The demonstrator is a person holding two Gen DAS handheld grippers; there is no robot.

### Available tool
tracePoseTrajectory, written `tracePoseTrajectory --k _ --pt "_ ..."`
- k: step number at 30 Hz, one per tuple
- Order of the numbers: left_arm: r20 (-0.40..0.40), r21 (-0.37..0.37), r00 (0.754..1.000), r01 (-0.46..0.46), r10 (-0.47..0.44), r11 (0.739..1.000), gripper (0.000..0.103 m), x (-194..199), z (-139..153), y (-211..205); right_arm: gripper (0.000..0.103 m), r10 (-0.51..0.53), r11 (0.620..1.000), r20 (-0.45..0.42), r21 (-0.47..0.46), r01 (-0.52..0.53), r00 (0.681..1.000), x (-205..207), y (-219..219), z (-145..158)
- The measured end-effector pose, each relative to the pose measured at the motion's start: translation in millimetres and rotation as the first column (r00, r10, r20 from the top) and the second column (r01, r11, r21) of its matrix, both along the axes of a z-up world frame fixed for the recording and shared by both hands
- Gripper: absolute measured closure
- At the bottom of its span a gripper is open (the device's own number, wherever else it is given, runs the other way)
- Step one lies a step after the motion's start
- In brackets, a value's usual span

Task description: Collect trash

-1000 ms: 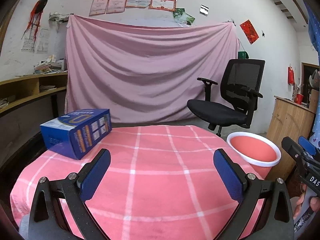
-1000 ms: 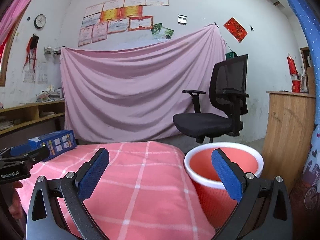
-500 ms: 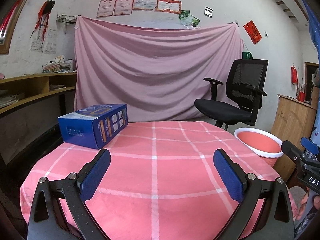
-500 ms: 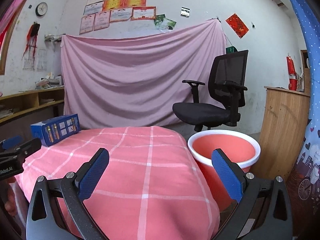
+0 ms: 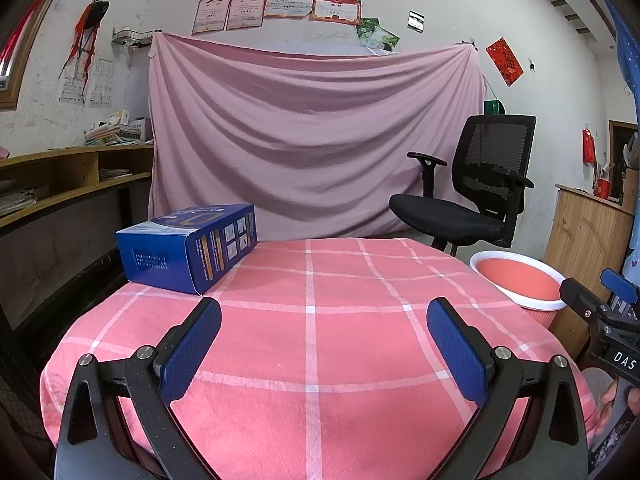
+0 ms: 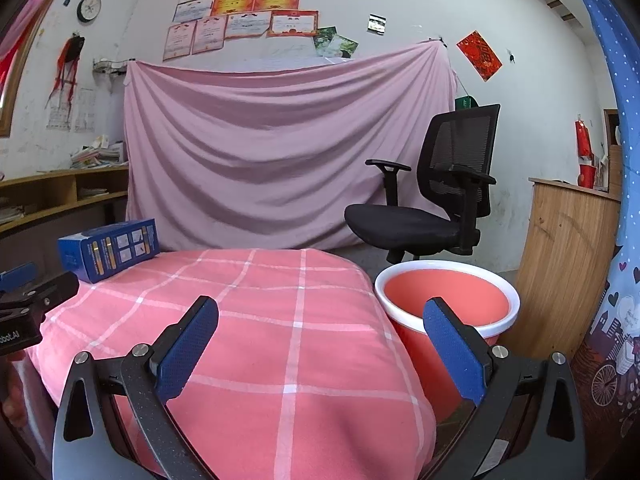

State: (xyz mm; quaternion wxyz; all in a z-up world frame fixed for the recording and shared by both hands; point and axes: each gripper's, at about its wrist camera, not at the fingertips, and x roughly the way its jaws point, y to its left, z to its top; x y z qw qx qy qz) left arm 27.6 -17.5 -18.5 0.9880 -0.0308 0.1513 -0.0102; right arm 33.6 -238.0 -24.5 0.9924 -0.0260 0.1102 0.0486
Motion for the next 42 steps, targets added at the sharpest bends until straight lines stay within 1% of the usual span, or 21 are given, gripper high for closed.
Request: tracePoseTrajectory --k 42 --pt "-0.003 0.006 1.000 -0.001 0.001 1.000 0.002 0.3 -0.5 -0.7 0.000 0.006 1.000 -0.007 0.006 -0.006 1.000 1.0 -1.2 -1.3"
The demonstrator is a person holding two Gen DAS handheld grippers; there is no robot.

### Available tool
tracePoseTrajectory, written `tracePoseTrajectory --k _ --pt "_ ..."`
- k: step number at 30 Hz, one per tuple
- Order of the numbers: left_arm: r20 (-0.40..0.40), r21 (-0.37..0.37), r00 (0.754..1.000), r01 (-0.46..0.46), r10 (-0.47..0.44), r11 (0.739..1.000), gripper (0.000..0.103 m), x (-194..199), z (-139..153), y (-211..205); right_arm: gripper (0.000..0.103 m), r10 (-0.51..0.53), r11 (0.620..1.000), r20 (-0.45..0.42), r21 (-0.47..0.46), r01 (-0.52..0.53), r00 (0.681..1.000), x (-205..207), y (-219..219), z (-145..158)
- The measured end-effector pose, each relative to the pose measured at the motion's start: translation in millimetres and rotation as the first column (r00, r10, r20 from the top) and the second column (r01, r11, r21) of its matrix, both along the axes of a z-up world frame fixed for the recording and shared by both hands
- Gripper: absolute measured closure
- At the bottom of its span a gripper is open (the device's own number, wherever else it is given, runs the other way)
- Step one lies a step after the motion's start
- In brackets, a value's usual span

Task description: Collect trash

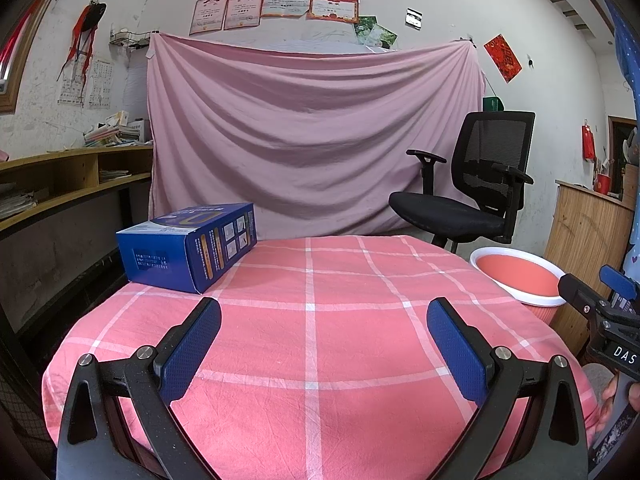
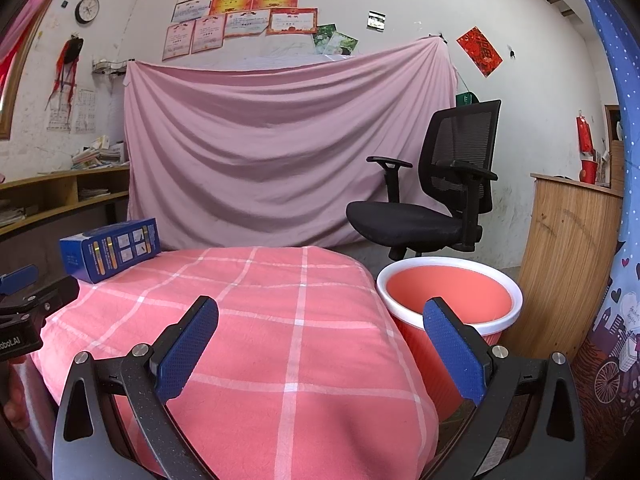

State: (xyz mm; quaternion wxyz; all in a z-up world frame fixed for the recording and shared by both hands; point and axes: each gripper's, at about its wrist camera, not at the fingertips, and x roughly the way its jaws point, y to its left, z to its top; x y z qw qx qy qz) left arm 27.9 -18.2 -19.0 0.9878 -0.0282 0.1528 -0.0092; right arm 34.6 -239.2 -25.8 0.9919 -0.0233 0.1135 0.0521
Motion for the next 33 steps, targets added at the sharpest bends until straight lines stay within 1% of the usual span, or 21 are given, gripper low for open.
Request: tracePoseTrajectory --k 33 --pt "-0.001 0.006 1.000 0.005 -0.005 1.000 0.002 0.4 -1.4 3.3 0.000 0.002 1.000 -0.008 0.003 -0.002 1.000 0.3 0.2 -1.0"
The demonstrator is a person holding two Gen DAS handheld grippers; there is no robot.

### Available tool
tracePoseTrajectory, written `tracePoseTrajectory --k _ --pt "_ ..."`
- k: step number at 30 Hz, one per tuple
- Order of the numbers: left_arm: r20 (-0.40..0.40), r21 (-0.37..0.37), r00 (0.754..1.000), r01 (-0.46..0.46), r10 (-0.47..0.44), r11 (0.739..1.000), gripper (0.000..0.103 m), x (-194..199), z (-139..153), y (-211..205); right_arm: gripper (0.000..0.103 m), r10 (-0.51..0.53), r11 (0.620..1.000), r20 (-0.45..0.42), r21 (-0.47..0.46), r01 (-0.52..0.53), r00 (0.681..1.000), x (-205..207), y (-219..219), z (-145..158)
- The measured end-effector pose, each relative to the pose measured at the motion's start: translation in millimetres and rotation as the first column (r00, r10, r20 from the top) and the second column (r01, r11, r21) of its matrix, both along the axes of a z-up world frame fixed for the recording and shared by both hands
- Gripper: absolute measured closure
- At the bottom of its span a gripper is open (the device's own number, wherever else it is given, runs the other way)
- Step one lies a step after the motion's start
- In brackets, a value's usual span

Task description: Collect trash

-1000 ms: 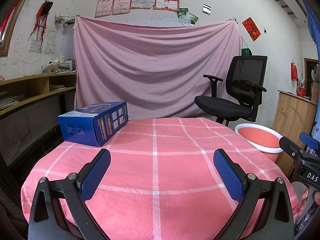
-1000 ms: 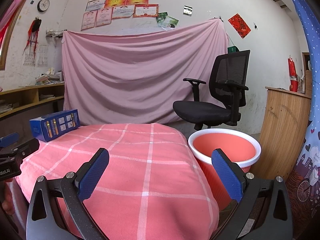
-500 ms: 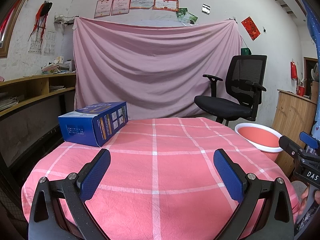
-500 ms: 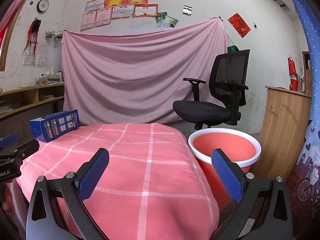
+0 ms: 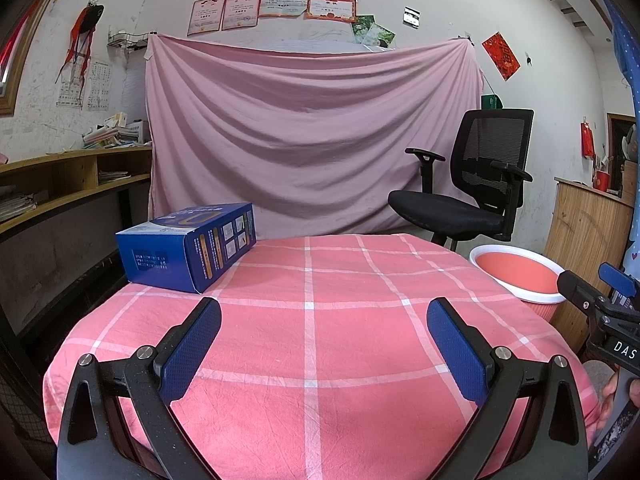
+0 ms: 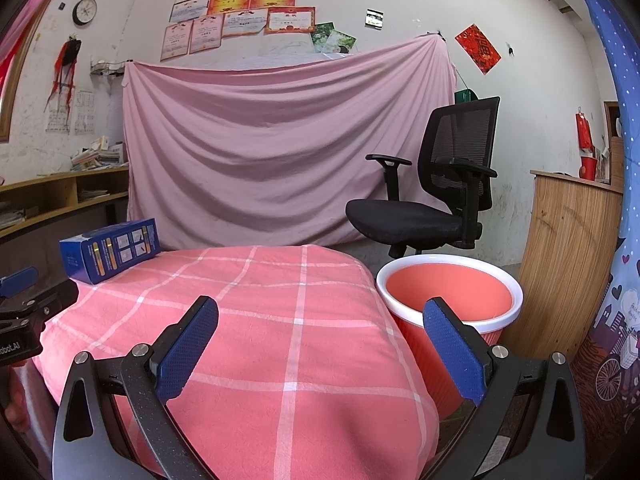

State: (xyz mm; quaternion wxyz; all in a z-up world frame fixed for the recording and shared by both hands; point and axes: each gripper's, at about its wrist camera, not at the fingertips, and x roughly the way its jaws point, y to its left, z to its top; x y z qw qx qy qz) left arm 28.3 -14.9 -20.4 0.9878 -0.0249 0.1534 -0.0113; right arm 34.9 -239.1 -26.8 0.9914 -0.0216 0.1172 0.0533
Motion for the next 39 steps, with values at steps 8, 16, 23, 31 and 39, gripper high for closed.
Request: tracePoseTrajectory --k 8,16,23,31,39 --pt "-0.001 0.001 1.000 0.002 -0.002 1.000 0.002 1 -1 3 0.000 0.000 1.000 -0.001 0.001 0.000 1.000 0 0 0" --pt "-0.001 0.002 1.000 0.002 -0.002 1.000 0.002 1 0 2 0.000 0.000 1.000 -0.001 0.001 0.000 1.000 -1 1 0" --pt "-0.008 0.002 1.000 0.019 -0.019 1.000 0.002 2 -2 8 0.000 -0.001 1.000 -0.002 0.001 0.001 1.000 0 0 0" --pt "-0.006 0.028 1.000 0.011 -0.011 1.000 0.002 3 -5 14 0.000 0.000 1.000 -0.005 0.002 0.000 1.000 -1 2 0" --pt "-0.003 0.040 1.000 0.008 -0.008 0.999 0.002 3 -5 15 0.000 0.001 1.000 -0.015 0.005 -0.001 1.000 0 6 -3"
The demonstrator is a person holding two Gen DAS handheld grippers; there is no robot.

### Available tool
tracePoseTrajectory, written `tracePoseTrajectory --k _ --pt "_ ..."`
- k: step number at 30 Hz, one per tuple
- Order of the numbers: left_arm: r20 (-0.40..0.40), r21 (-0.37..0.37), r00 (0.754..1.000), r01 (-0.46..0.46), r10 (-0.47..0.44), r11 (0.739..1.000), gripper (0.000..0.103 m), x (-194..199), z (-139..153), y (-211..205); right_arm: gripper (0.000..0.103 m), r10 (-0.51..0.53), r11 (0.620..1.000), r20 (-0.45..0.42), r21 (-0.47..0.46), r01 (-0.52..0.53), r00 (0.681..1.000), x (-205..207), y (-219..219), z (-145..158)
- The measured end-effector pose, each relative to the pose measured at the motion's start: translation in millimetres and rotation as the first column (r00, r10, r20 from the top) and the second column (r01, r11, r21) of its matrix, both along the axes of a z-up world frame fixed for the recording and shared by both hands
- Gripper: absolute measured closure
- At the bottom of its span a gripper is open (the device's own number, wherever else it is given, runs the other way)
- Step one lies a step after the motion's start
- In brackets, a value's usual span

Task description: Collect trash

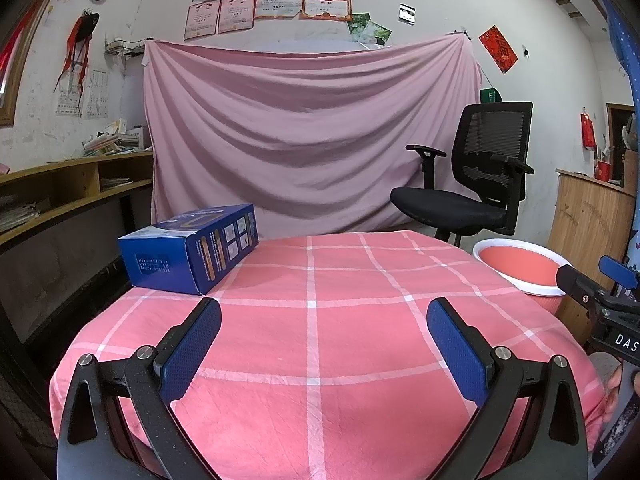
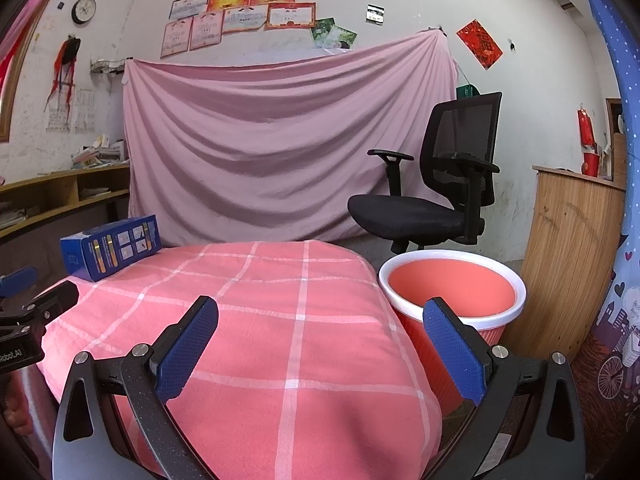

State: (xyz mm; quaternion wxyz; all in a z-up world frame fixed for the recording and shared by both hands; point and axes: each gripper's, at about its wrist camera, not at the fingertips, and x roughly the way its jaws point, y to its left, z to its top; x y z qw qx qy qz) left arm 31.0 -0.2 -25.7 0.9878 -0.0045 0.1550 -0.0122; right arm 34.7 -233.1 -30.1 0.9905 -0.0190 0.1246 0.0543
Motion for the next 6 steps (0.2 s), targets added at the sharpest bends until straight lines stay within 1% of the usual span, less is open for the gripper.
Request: tracePoseTrajectory --k 6 --pt "-0.014 -0.002 1.000 -0.008 0.008 1.000 0.002 3.9 -0.5 1.4 0.000 0.007 1.000 -0.019 -0.006 -0.007 1.000 2.6 3.2 -2.3"
